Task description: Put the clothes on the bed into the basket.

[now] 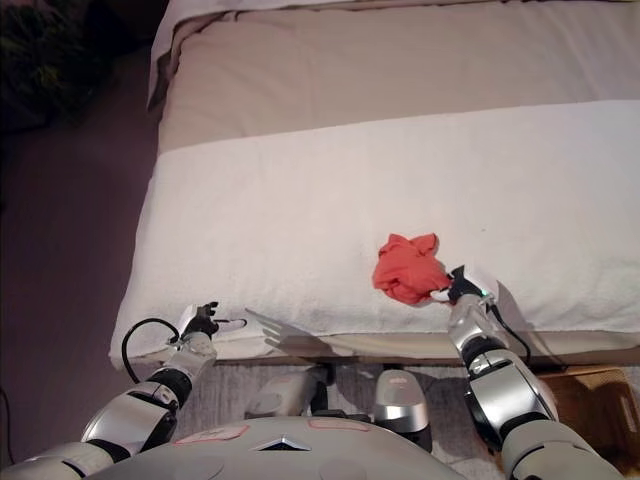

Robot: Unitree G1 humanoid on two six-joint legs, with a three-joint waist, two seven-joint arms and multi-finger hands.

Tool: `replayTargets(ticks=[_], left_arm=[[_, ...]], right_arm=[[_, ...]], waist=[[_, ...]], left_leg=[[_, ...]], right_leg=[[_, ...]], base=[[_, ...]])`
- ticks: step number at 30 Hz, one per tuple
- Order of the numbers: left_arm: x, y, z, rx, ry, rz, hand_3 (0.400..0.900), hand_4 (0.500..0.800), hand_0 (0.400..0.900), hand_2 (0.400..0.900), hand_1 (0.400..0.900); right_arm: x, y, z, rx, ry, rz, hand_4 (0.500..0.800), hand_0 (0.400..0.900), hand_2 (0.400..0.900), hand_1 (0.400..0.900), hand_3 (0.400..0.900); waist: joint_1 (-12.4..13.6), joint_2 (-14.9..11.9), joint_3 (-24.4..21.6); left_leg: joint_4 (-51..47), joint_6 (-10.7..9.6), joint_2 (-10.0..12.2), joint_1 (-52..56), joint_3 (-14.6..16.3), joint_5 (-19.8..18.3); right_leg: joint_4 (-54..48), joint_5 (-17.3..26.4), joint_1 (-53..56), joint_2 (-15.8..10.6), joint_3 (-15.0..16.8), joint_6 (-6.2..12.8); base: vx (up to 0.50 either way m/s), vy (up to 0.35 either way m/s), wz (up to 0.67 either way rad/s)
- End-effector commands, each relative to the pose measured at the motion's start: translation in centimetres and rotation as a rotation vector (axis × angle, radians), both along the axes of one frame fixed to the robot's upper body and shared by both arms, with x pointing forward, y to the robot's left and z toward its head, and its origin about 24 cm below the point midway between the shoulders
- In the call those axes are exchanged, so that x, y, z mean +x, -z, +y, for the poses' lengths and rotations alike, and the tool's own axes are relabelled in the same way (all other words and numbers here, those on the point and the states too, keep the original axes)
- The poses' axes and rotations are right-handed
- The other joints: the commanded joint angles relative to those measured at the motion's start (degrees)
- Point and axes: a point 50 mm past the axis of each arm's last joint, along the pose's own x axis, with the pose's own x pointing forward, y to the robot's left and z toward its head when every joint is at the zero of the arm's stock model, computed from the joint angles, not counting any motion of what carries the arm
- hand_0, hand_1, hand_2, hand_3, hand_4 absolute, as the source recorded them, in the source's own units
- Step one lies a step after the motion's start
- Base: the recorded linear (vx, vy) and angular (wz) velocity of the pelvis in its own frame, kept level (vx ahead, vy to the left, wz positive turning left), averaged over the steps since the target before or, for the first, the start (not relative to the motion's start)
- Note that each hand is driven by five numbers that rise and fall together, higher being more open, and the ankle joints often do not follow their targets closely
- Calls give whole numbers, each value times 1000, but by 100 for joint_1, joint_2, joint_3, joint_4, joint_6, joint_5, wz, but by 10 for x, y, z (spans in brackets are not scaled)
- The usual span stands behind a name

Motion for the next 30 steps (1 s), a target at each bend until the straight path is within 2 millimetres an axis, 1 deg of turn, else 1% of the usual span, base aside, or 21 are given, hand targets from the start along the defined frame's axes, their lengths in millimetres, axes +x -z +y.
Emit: replayTargets(ticks=[1,4,8,9,11,15,18,20,25,30], left_arm=[[12,-12,22,103,-4,-18,900,800,900,900,900],[9,-14,31,116,-16,-11,900,800,900,900,900],[16,-23,45,130,-28,-34,900,800,900,900,900],[18,-24,46,134,-27,-38,900,800,900,900,900],[22,-29,52,141,-34,-51,900,800,900,900,900],[30,-38,60,153,-36,-79,900,800,900,900,900],[35,-43,65,158,-32,-95,900,800,900,900,900],[38,-46,66,159,-20,-101,900,800,900,900,900],[43,-51,69,168,0,-115,900,800,900,900,900],[49,-56,71,172,16,-129,900,800,900,900,900]], right_arm=[[-5,-17,-42,-89,121,-44,500,400,400,400,400],[-14,-23,-61,-103,183,-46,500,400,400,400,400],[-26,-39,-95,-140,284,-57,500,400,400,400,400],[-28,-42,-100,-148,303,-58,500,400,400,400,400],[-34,-52,-117,-171,352,-66,500,400,400,400,400],[-42,-72,-143,-215,427,-86,500,400,400,400,400],[-54,-87,-162,-244,503,-104,500,400,400,400,400],[-65,-94,-174,-264,552,-103,500,400,400,400,400],[-91,-112,-198,-317,656,-88,500,400,400,400,400],[-113,-128,-215,-356,745,-81,500,400,400,400,400]], waist=[[-128,-284,-428],[-213,-356,-491],[-316,-431,-573],[-341,-439,-582],[-401,-446,-610],[-486,-442,-652],[-555,-418,-655],[-594,-391,-652],[-656,-312,-654],[-709,-215,-635]], left_leg=[[31,-210,213,737,390,-696],[31,-204,241,834,554,-732],[31,-207,284,968,744,-773],[31,-205,290,995,779,-780],[31,-206,306,1053,885,-803],[31,-214,322,1119,1011,-818],[31,-221,331,1150,1051,-825],[31,-227,332,1164,1061,-824],[31,-244,328,1179,1047,-822],[31,-258,320,1158,1014,-802]], right_leg=[[22,-291,-45,-174,47,345],[22,-257,-33,-120,199,357],[22,-225,0,-56,360,370],[22,-221,2,-41,393,374],[22,-206,4,-11,477,393],[22,-183,18,17,572,414],[22,-178,19,25,593,420],[22,-183,35,29,596,425],[22,-205,71,14,554,436],[22,-215,75,-1,510,443]], base=[[-17,-15,-45],[-38,-12,-45],[-31,-10,-34],[-29,-1,-34],[-23,2,-35],[-12,-1,-23],[-14,-7,-7],[0,0,0],[4,-12,5],[-4,-12,4]])
